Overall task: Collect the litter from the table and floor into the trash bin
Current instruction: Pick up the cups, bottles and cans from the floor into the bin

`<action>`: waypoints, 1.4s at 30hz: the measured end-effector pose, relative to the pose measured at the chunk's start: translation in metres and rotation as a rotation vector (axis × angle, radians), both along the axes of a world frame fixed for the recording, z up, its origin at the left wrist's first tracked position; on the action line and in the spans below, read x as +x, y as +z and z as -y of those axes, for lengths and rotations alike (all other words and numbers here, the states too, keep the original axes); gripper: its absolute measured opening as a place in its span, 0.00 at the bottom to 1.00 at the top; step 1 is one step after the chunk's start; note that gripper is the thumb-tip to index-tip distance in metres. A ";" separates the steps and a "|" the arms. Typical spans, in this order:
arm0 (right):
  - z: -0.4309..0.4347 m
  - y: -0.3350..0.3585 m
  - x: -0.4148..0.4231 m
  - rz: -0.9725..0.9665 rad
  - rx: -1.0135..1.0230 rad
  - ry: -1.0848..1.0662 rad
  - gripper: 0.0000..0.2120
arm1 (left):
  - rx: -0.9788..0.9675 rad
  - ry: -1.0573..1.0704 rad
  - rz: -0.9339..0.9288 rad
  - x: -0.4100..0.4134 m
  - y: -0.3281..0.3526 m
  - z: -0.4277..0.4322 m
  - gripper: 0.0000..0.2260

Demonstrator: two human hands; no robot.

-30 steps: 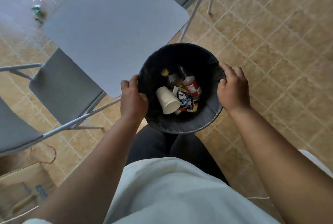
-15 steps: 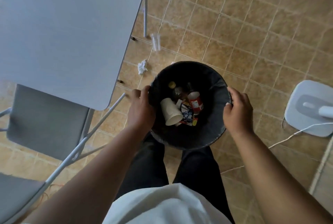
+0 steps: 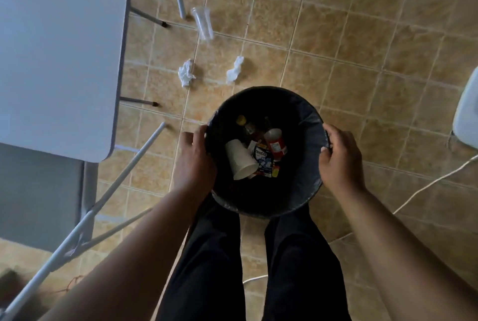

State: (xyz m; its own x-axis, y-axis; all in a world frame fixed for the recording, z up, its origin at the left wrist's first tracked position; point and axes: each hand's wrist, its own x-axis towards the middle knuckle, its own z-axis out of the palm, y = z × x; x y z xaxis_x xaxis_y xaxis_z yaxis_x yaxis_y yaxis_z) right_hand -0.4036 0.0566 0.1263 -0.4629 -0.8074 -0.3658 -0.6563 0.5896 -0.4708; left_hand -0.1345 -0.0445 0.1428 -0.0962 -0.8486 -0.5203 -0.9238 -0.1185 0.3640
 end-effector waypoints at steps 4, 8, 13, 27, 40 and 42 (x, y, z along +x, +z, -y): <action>0.005 -0.054 -0.020 -0.022 -0.018 -0.005 0.24 | -0.008 0.038 -0.007 -0.021 -0.050 0.003 0.25; 0.019 -0.111 -0.043 -0.049 -0.058 -0.003 0.24 | -0.078 0.027 -0.031 -0.043 -0.109 0.018 0.25; 0.047 -0.168 -0.077 -0.105 -0.129 -0.025 0.25 | -0.182 -0.036 -0.069 -0.074 -0.170 0.048 0.27; 0.169 -0.241 -0.183 -0.237 -0.356 -0.011 0.25 | -0.457 -0.216 -0.173 -0.161 -0.266 0.206 0.23; 0.233 -0.258 -0.199 -0.349 -0.462 0.005 0.23 | -0.614 -0.181 -0.294 -0.185 -0.292 0.284 0.21; 0.234 -0.261 -0.196 -0.352 -0.457 -0.009 0.23 | -0.643 -0.183 -0.306 -0.185 -0.295 0.281 0.23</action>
